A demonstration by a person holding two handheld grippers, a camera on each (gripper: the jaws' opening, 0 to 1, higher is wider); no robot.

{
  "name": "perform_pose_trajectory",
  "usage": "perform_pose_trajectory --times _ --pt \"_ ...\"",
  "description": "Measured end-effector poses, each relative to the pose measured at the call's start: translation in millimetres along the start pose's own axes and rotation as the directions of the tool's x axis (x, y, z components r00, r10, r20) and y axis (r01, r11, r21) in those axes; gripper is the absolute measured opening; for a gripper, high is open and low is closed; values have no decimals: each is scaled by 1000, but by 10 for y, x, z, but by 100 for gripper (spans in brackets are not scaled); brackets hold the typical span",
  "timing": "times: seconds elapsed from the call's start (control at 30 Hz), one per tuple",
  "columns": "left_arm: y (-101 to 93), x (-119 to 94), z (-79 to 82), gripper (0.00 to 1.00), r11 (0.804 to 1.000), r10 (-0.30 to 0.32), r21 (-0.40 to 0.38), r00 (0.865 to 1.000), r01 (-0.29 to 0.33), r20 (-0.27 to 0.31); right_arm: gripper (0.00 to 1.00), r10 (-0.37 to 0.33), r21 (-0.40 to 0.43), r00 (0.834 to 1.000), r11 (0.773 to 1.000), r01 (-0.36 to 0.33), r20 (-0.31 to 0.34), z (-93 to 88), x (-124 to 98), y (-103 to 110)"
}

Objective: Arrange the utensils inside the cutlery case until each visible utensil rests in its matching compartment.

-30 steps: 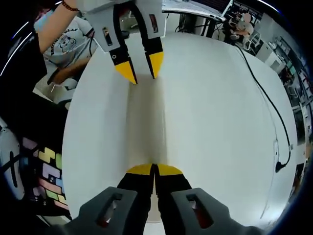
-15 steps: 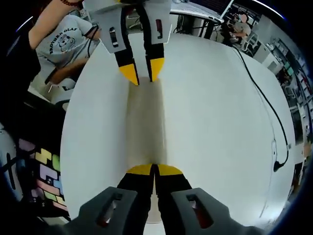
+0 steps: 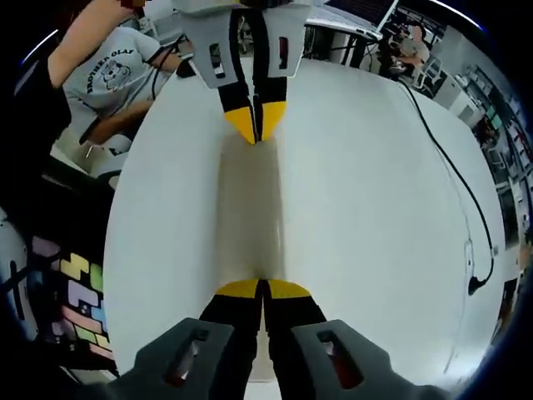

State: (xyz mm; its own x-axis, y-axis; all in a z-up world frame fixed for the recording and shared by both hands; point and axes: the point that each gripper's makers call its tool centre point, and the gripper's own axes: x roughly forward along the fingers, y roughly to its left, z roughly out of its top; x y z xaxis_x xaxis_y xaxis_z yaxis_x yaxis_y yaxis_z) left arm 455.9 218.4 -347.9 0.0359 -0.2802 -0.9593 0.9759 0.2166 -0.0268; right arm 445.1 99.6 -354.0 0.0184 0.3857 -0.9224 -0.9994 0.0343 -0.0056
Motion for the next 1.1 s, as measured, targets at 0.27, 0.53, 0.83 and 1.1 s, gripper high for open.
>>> perform_pose_trajectory --times 0.27,0.53,0.83,1.1 --pt "-46 36 -3 1 1000 6 26 998 -4 -68 0 175 34 973 983 -182 151 272 99 353" --pt "-68 39 -17 1 999 18 28 1000 -17 -24 0 39 -2 998 999 -38 54 152 35 141" --pt "-75 48 14 1 998 37 47 998 -35 -52 0 5 5 1000 1000 -5 -11 0 -116 -65" --pt "-110 44 39 7 1000 2 25 999 -1 -51 23 -45 -8 998 999 46 44 43 -356 -274"
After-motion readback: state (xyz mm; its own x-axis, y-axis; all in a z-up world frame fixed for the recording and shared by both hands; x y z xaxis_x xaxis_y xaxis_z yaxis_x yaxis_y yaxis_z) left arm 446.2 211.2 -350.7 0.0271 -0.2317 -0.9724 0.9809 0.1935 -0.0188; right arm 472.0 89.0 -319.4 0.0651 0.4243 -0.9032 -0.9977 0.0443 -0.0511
